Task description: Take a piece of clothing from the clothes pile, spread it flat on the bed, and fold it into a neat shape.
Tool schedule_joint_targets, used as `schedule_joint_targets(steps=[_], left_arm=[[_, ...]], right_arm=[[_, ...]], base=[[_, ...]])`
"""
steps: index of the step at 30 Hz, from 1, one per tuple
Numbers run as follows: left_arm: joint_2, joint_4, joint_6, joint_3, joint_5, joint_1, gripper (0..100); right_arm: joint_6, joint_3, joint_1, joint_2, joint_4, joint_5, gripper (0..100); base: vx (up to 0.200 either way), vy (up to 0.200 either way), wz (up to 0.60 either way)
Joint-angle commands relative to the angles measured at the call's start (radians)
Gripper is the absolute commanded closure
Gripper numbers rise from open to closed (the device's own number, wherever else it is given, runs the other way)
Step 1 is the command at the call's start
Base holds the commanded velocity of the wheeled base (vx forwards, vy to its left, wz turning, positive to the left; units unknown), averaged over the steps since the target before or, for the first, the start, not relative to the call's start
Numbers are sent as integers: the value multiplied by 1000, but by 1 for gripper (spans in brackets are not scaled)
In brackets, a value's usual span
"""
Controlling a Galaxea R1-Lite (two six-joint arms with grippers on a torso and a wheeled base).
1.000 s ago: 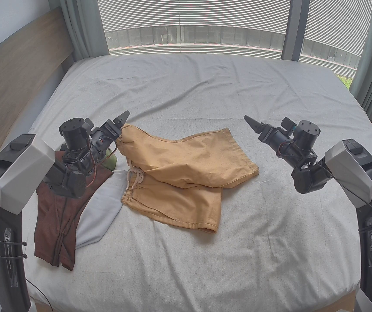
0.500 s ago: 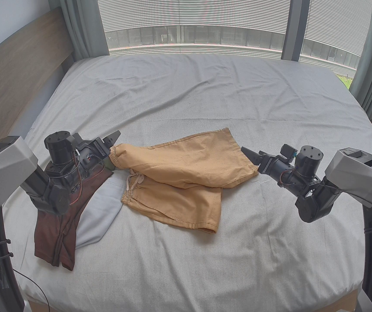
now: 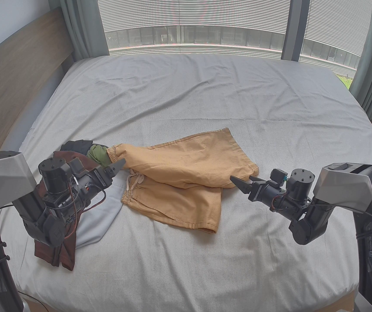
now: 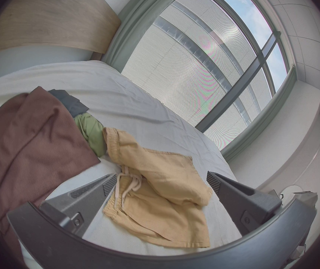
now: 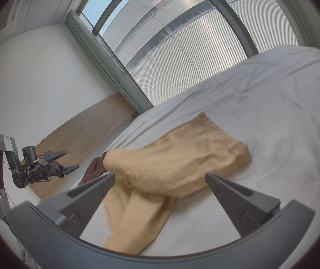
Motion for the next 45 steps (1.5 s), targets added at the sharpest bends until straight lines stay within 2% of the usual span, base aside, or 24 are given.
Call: schedule_joint_targets(steps=[1, 8, 15, 44, 45], left_arm=[[19, -39, 0, 64, -6, -28, 0], [139, -144, 27, 90, 5, -29, 0], [191, -147, 38, 85, 7, -28, 0], [190, -148, 43, 82, 7, -23, 0], [190, -147, 43, 82, 8, -23, 0]], right_arm=[[1, 28, 27, 45, -4, 4, 0], [1, 23, 64, 83, 3, 1, 0], [3, 20, 79, 100, 2, 2, 0], [3, -12, 142, 165, 11, -4, 0], [3, -12, 144, 166, 13, -4, 100]], base=[[0, 0, 0], [0, 0, 0], [0, 0, 0], [0, 0, 0], [0, 0, 0]])
